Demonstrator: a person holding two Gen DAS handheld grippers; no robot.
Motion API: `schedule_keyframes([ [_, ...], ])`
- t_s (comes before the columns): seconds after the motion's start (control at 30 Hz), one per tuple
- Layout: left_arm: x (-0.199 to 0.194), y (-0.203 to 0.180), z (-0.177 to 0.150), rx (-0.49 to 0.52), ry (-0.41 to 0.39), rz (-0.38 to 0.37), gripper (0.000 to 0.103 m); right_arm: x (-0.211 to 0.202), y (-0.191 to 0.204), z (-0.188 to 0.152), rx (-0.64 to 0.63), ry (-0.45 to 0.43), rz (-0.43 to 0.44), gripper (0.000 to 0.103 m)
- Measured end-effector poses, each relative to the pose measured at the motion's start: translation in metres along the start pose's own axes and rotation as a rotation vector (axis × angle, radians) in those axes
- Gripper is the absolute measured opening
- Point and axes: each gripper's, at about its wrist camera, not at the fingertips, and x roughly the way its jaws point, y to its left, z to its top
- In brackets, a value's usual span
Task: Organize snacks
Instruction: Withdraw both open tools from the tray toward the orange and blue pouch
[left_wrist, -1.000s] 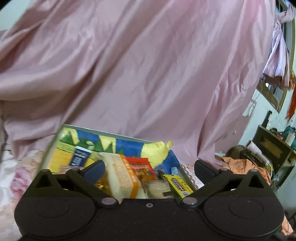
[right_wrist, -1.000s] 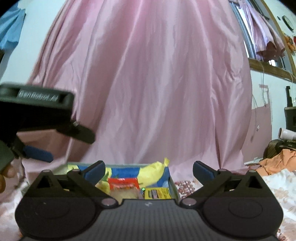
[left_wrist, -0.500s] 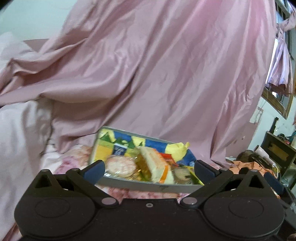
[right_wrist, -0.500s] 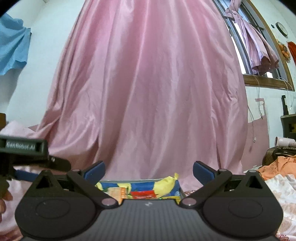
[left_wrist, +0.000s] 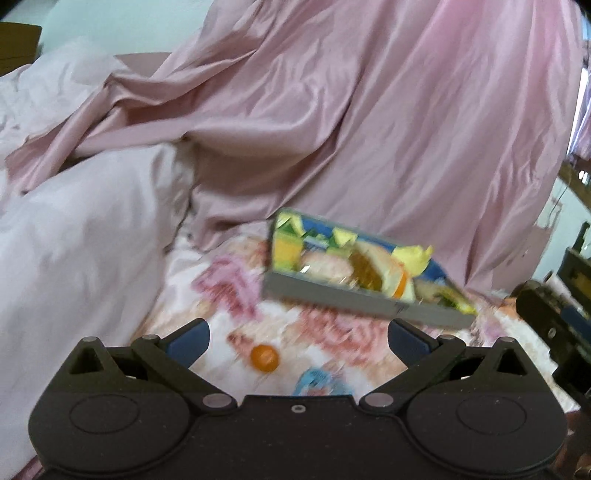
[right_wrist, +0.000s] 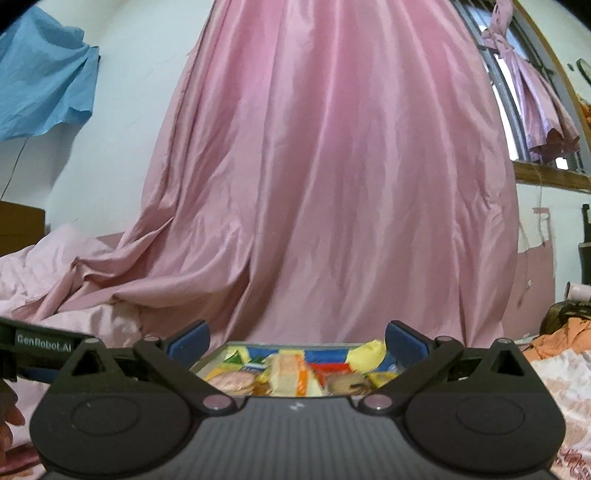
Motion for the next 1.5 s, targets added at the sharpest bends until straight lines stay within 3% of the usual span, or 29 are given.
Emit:
schedule_keyframes([
  [0.37,-0.002,0.027,-0.045,0.054,0.042,0.034,0.102,-0.012,0.021,-0.041,-0.058,0.187,0.039,0.103],
  [0.57,0.012,0.037,-0.057,0.054,0.116,0.035,0.102,0.0,0.036,-0.063,-0.132,0.323,0.055,0.103],
  [0.9,0.03,0.045,-0.067,0.061,0.193,0.093,0.102,0.014,0.045,-0.089,-0.159,0.451,0.097,0.103],
  [1.5,0.057,0.039,-0.071,0.135,0.15,0.087,0.102,0.037,0.043,-0.125,-0.165,0.587,0.105,0.103],
])
